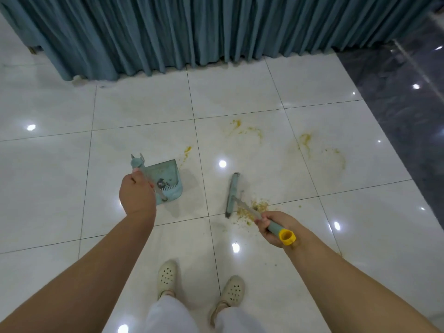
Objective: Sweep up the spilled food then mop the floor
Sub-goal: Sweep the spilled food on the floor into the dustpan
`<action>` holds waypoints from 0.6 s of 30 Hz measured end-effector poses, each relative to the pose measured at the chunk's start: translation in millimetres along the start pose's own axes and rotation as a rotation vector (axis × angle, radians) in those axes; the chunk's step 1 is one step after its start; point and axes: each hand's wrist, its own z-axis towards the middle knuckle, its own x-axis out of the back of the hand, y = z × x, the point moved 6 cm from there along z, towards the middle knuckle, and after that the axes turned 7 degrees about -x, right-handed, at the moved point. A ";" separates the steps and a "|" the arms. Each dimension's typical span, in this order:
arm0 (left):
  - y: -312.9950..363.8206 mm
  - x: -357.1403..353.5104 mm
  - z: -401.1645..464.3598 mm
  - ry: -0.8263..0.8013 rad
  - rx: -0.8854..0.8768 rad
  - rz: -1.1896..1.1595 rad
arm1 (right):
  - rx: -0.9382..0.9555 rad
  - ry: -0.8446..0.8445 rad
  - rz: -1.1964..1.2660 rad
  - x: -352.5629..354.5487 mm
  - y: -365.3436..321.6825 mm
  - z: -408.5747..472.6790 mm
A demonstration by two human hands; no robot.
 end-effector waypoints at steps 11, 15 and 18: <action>-2.9 29.0 -20.9 0.034 0.016 0.008 | -0.246 -0.123 -0.268 -66.5 87.3 12.5; -19.0 57.8 -35.5 0.081 0.038 -0.042 | -0.291 -0.123 -0.331 -76.3 120.3 26.5; -33.0 73.8 -44.2 0.098 0.067 -0.057 | -0.324 -0.108 -0.357 -68.5 130.1 32.9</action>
